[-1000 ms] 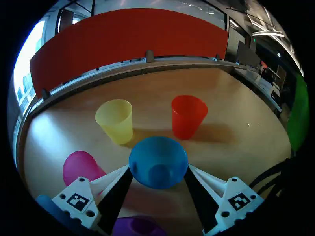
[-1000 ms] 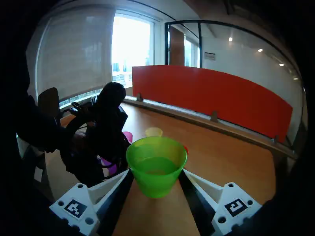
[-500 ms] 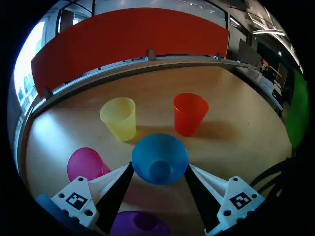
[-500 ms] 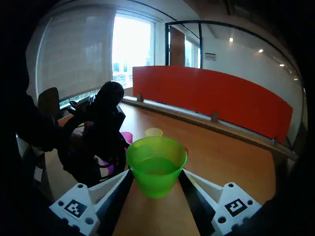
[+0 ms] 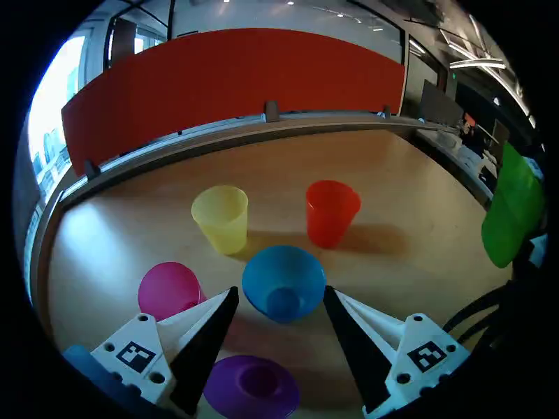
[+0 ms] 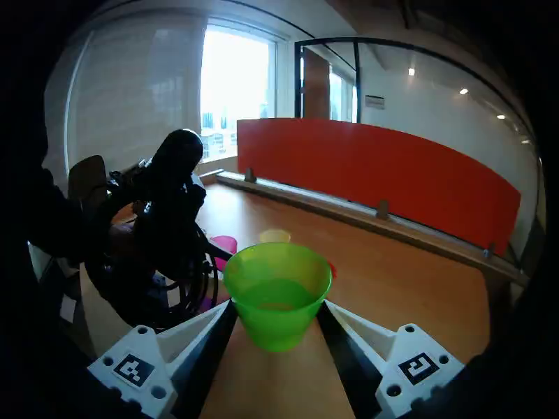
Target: Pour water
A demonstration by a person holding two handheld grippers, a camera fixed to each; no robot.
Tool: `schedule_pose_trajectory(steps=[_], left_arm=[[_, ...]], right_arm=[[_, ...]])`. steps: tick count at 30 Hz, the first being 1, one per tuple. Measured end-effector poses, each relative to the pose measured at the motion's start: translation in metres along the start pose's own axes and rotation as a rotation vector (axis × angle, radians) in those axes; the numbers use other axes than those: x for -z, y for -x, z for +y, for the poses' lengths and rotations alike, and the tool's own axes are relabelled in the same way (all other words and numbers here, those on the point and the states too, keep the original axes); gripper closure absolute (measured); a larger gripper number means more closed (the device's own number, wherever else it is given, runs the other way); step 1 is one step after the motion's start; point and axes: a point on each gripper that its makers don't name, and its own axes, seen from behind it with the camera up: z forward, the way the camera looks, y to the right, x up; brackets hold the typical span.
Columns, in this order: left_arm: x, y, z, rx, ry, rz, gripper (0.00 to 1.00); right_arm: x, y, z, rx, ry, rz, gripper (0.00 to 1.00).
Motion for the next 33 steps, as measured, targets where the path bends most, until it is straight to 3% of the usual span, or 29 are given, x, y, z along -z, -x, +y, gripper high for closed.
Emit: schedule_pose_trajectory(steps=[8, 18, 33], left_arm=[[0.019, -0.010, -0.001, 0.020, 0.006, 0.034, 0.10], [0.063, -0.032, -0.006, 0.027, 0.015, 0.113, 0.10], [0.117, -0.027, -0.022, 0.074, -0.015, 0.157, 0.10]], right_arm=[[-0.004, 0.001, -0.001, 0.004, -0.004, 0.001, 0.16], [-0.010, 0.008, 0.000, 0.006, -0.007, -0.006, 0.17], [-0.031, 0.025, 0.005, 0.026, -0.021, -0.013, 0.17]])
